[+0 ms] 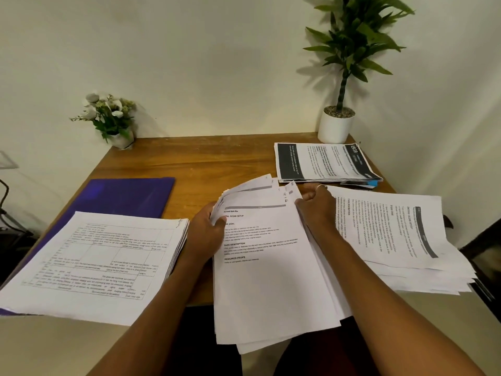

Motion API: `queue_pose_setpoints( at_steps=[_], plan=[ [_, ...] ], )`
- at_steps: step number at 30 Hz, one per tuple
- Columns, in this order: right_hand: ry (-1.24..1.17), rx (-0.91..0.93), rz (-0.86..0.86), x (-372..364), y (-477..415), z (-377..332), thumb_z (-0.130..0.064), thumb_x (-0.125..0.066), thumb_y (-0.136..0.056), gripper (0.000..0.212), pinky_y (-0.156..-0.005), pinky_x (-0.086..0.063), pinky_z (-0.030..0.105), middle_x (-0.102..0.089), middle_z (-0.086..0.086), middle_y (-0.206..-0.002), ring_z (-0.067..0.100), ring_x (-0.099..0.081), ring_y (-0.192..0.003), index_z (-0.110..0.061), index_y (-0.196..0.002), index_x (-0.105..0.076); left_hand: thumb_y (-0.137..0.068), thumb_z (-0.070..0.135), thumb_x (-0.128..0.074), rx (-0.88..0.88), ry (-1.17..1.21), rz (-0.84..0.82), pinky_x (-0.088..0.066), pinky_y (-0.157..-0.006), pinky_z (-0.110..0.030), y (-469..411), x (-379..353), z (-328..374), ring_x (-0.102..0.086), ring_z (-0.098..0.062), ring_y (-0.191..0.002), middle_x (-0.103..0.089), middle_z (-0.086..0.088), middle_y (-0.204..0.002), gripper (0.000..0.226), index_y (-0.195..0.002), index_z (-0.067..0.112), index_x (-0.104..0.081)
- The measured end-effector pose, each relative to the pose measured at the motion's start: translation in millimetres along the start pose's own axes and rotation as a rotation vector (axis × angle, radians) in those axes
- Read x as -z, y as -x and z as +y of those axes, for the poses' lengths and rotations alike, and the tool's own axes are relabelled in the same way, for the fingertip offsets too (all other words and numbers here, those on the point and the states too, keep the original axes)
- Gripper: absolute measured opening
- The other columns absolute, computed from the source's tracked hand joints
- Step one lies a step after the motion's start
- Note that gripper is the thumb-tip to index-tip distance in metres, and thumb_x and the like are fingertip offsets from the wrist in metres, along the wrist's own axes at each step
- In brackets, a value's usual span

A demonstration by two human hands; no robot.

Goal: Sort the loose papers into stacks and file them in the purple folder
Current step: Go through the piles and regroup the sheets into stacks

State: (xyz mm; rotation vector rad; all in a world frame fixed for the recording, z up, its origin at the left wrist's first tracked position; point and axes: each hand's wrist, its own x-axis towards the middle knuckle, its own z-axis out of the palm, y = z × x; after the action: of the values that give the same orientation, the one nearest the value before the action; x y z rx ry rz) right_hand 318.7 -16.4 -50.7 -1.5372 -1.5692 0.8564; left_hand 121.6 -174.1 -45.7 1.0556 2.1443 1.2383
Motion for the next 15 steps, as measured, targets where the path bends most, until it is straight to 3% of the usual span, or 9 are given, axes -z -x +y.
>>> queue_pose_setpoints(
  at_steps=[2,7,11,12,15],
  plan=[
    [0.024,0.026,0.031,2,1,2,-0.013,-0.075,-0.089,0.01,-0.062,-0.04,0.015,-0.074,-0.003,-0.091,0.012,-0.066,-0.081,-0.016,-0.098,-0.075,-0.099,0.019,-0.063,0.001,0.008,0.005,-0.051,-0.098,-0.044,1,1,0,-0.056,-0.033,-0.129,-0.056,-0.008,-0.144,0.049,-0.145,0.01,-0.048],
    [-0.011,0.084,0.089,14,2,-6,-0.015,-0.074,-0.091,0.003,-0.08,-0.05,0.029,-0.071,-0.002,-0.095,0.014,-0.063,-0.088,-0.015,-0.09,-0.071,-0.099,0.02,-0.063,0.007,0.028,0.008,-0.052,-0.096,-0.045,3,2,0,-0.059,-0.033,-0.126,-0.057,-0.008,-0.143,0.049,-0.145,0.012,-0.048],
    [-0.133,0.141,0.132,30,5,-25,-0.02,-0.058,-0.102,0.004,-0.086,-0.051,0.027,-0.064,0.005,-0.128,0.012,-0.056,-0.107,-0.016,-0.103,-0.057,-0.099,0.025,-0.064,0.019,0.026,-0.003,-0.055,-0.093,-0.048,2,2,-3,-0.062,-0.032,-0.122,-0.058,-0.005,-0.142,0.05,-0.145,0.016,-0.047],
    [-0.147,0.16,0.155,35,6,-33,-0.022,-0.055,-0.104,0.005,-0.084,-0.053,0.027,-0.064,0.005,-0.129,0.013,-0.057,-0.106,-0.017,-0.105,-0.055,-0.099,0.026,-0.064,0.022,0.024,-0.005,-0.056,-0.093,-0.049,1,3,-4,-0.062,-0.032,-0.122,-0.058,-0.005,-0.142,0.051,-0.145,0.017,-0.046],
    [-0.177,0.251,0.244,51,9,-61,-0.026,-0.052,-0.105,0.003,-0.073,-0.052,0.023,-0.065,0.003,-0.104,0.014,-0.063,-0.093,-0.023,-0.104,-0.053,-0.098,0.027,-0.065,0.002,0.011,-0.011,-0.058,-0.092,-0.048,-1,2,-7,-0.064,-0.03,-0.12,-0.06,-0.005,-0.139,0.049,-0.143,0.018,-0.048]
  ],
)
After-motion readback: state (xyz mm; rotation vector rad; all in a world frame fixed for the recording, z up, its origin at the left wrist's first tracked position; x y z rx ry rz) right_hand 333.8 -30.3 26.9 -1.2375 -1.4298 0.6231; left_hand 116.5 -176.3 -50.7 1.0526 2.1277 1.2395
